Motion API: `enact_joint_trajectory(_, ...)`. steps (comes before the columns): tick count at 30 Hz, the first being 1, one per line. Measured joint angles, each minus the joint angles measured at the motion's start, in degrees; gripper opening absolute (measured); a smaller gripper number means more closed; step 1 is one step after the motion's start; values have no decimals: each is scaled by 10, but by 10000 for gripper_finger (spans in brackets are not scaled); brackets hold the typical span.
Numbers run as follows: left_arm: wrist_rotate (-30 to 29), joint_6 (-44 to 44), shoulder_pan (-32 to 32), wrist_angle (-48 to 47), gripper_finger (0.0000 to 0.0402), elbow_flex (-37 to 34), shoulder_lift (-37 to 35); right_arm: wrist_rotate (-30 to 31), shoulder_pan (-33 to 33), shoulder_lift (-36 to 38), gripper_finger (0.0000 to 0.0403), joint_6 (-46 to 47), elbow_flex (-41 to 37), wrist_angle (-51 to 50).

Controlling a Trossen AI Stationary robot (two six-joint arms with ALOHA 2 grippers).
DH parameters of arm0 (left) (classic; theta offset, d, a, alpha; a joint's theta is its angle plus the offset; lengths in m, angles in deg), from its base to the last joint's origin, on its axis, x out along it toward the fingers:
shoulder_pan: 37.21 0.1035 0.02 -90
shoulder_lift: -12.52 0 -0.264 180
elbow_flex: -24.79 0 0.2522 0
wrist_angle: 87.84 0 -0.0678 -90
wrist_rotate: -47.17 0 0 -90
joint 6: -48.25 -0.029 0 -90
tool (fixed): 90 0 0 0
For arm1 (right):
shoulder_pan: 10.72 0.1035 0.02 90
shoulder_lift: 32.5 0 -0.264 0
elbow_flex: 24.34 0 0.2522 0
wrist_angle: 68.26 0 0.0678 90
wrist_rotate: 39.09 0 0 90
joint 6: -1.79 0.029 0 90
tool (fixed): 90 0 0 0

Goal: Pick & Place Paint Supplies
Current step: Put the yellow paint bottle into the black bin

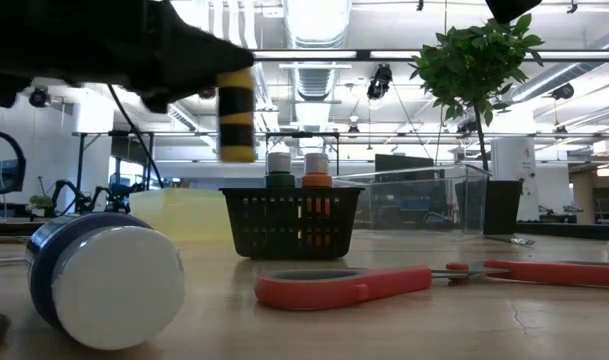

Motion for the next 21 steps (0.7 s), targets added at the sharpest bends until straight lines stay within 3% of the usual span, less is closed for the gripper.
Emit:
enact_joint_trajectory(7,68,22,43,-44,115,19,0,0,0,0,263,-9,-1,0)
enact_joint_trajectory(15,75,34,47,-45,115,18,2,-1,0,0,263,-14,-5,0)
enact_joint_trajectory(21,73,39,50,45,115,22,62,-1,0,0,263,-22,-7,9)
